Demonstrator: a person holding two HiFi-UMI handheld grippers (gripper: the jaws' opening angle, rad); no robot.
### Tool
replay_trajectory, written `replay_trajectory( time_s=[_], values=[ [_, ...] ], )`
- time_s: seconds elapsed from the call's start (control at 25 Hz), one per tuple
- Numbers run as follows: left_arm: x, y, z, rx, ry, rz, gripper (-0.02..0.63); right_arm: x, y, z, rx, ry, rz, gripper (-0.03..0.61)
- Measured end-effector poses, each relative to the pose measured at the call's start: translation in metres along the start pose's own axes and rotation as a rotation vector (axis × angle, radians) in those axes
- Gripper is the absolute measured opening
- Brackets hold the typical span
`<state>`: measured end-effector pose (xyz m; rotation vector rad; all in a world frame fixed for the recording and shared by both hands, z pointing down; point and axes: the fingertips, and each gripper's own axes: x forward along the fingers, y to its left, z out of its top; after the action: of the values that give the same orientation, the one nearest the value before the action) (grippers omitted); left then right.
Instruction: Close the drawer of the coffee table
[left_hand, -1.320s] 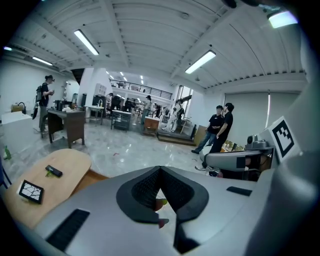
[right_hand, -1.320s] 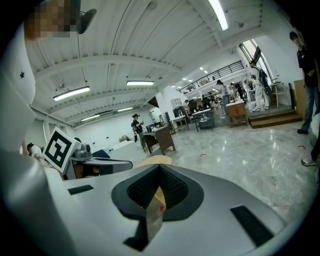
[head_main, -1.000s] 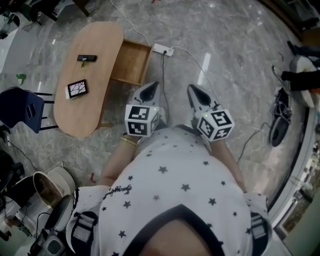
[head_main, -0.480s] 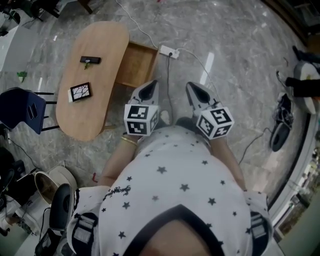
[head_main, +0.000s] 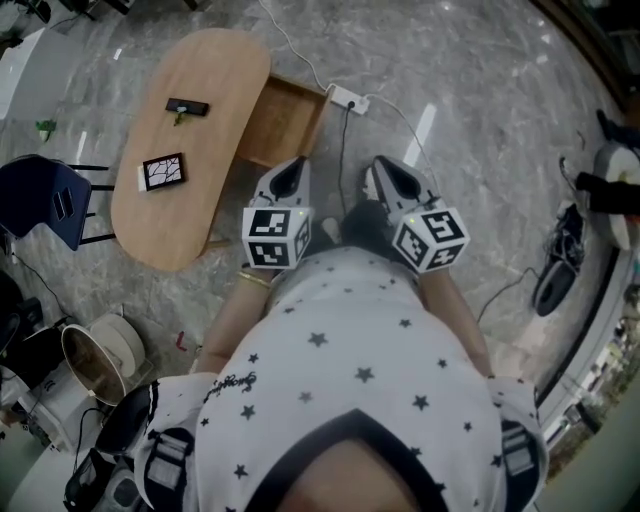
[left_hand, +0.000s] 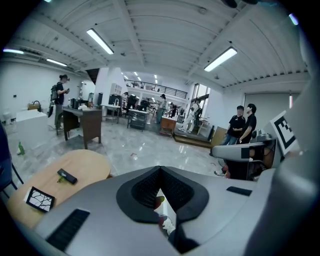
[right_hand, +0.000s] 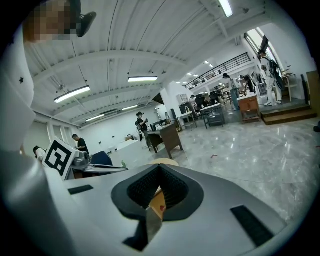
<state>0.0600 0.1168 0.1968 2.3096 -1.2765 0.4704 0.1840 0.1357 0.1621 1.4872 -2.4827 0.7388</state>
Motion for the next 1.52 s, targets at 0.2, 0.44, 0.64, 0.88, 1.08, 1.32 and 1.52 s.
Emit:
replay_trajectory(
  time_s=[0.2, 0.44, 0.64, 0.88, 1.08, 1.32, 1.52],
  values=[
    [0.01, 0.019, 0.004, -0.033, -0.008, 0.068, 0.008, 0.029, -0.005, 0.012, -0.027, 0.021, 0.065, 0.008],
    [0.027, 0.038, 0.025, -0.071, -0.043, 0.165, 0.008, 0.068, -0.019, 0.033, -0.065, 0.063, 0.169, 0.008],
    [0.046, 0.051, 0.038, -0.126, -0.069, 0.261, 0.008, 0.102, -0.034, 0.049, -0.115, 0.107, 0.268, 0.008],
    [0.068, 0.065, 0.052, -0.198, -0.094, 0.38, 0.008, 0.138, -0.054, 0.069, -0.168, 0.166, 0.381, 0.008],
    [0.08, 0.073, 0.053, -0.257, -0.099, 0.478, 0.008, 0.162, -0.067, 0.077, -0.203, 0.216, 0.466, 0.008],
    [0.092, 0.079, 0.053, -0.339, -0.11, 0.597, 0.008, 0.189, -0.082, 0.083, -0.252, 0.277, 0.579, 0.008],
    [0.093, 0.081, 0.044, -0.401, -0.118, 0.693, 0.008, 0.201, -0.089, 0.079, -0.286, 0.326, 0.659, 0.008]
  ],
)
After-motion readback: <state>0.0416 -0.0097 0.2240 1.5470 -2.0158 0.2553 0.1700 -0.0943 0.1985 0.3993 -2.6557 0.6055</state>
